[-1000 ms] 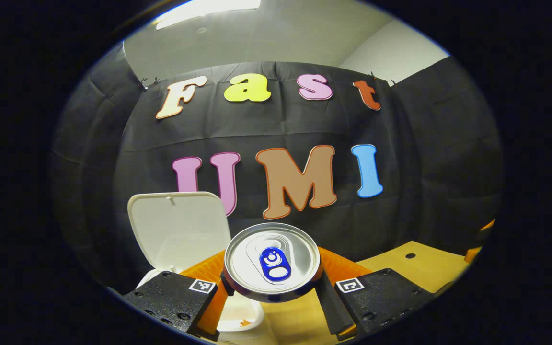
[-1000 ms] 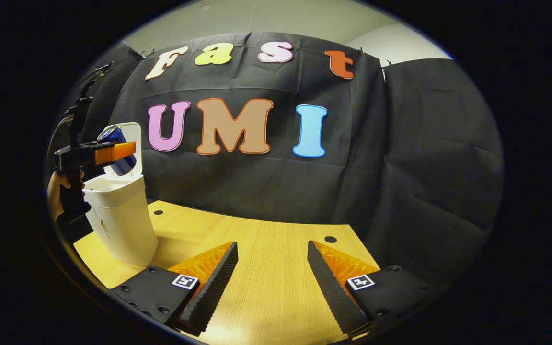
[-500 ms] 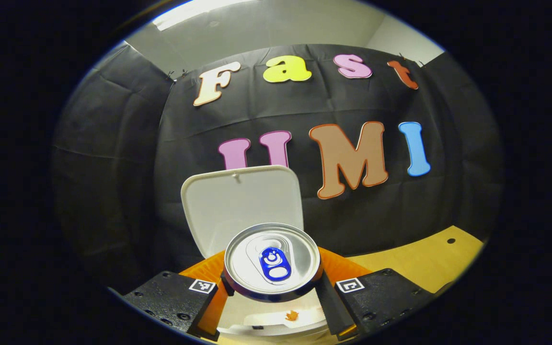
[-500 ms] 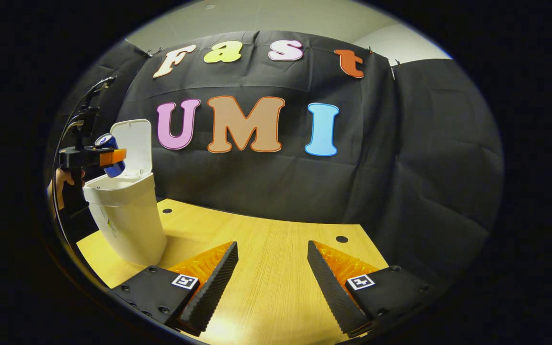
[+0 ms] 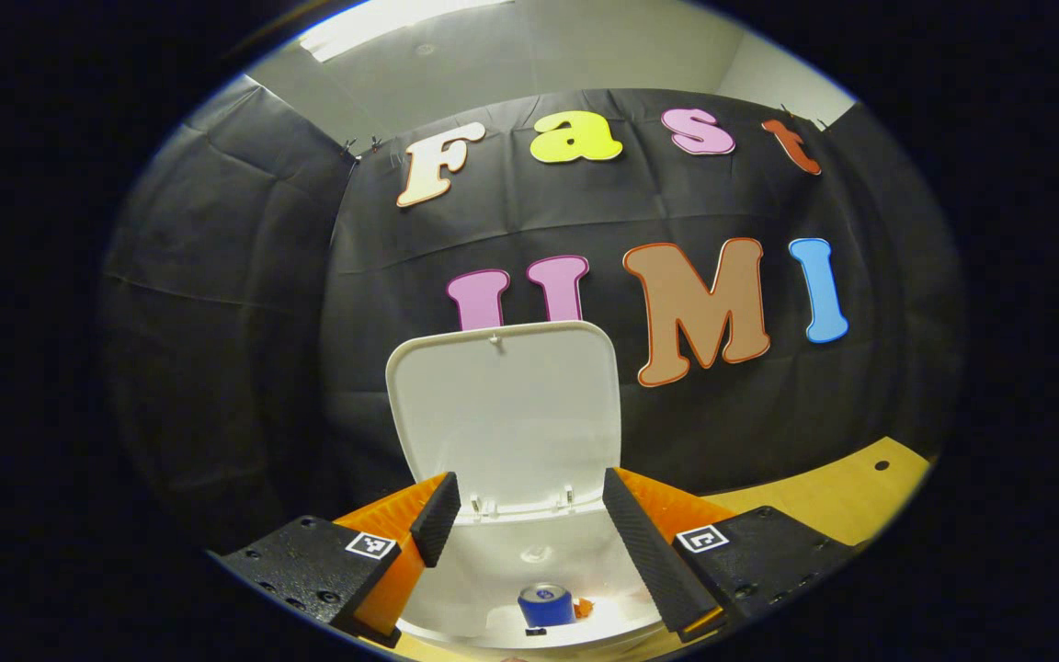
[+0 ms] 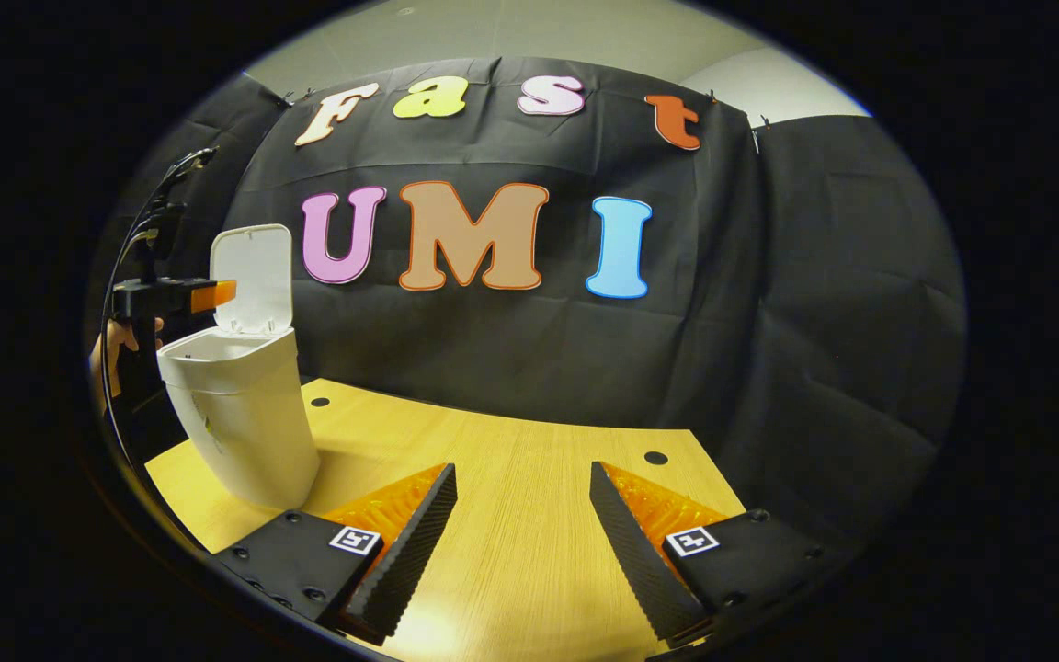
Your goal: Press the lid of the desktop garbage bin to open it, pick up the crumpled paper on the desktop and throw it into the bin, then pick up the pop can on the desktop and drop it into the bin, and finally close the garbage bin lid.
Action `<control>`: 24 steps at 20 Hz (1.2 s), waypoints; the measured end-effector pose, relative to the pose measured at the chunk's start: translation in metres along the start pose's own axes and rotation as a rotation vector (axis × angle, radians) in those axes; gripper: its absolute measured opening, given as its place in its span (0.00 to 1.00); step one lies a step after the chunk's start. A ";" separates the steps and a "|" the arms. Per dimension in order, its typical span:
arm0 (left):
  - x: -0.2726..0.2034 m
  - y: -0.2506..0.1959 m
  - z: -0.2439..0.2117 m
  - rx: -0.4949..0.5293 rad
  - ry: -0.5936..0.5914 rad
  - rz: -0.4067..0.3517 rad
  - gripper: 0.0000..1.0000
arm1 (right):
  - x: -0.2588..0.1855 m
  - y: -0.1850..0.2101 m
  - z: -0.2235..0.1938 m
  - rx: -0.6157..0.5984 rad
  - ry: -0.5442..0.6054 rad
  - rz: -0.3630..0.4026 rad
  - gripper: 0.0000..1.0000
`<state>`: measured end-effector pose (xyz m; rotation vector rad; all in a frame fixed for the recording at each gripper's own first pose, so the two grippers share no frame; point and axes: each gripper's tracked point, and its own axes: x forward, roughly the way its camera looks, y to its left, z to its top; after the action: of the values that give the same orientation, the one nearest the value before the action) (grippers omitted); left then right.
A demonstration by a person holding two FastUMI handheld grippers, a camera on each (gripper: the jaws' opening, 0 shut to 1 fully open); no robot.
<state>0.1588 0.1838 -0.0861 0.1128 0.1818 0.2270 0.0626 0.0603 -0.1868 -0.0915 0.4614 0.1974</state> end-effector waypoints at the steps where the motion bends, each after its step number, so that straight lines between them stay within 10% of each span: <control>1: 0.000 0.001 0.007 -0.004 -0.012 0.001 0.94 | 0.000 0.000 0.000 0.000 -0.002 -0.001 0.97; 24: 0.092 0.026 0.125 -0.065 -0.102 -0.034 0.93 | -0.014 -0.018 -0.021 0.045 0.027 -0.062 0.97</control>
<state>0.2649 0.2194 0.0239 0.0569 0.0751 0.1927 0.0452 0.0382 -0.1982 -0.0640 0.4887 0.1246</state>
